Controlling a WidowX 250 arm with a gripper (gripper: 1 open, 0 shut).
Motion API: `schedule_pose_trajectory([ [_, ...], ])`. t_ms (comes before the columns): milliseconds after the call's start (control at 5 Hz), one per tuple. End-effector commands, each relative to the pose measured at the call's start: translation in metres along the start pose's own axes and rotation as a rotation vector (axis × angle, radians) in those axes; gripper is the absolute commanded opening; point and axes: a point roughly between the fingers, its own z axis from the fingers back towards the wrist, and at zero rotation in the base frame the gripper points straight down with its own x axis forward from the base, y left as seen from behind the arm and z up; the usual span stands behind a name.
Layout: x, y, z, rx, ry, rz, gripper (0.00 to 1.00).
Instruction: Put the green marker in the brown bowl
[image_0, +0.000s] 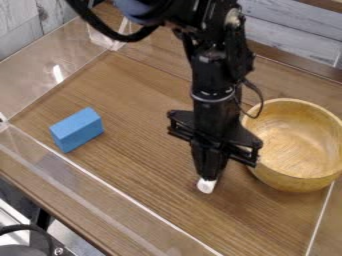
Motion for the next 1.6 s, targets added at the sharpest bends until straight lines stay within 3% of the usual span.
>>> schedule_pose_trajectory([
  [0, 0.011, -0.007, 0.018, -0.008, -0.074, -0.022, 1.0],
  [400, 0.013, -0.007, 0.021, -0.011, -0.086, -0.012, 1.0],
  [1400, 0.014, 0.001, 0.004, -0.009, -0.088, 0.028, 1.0],
])
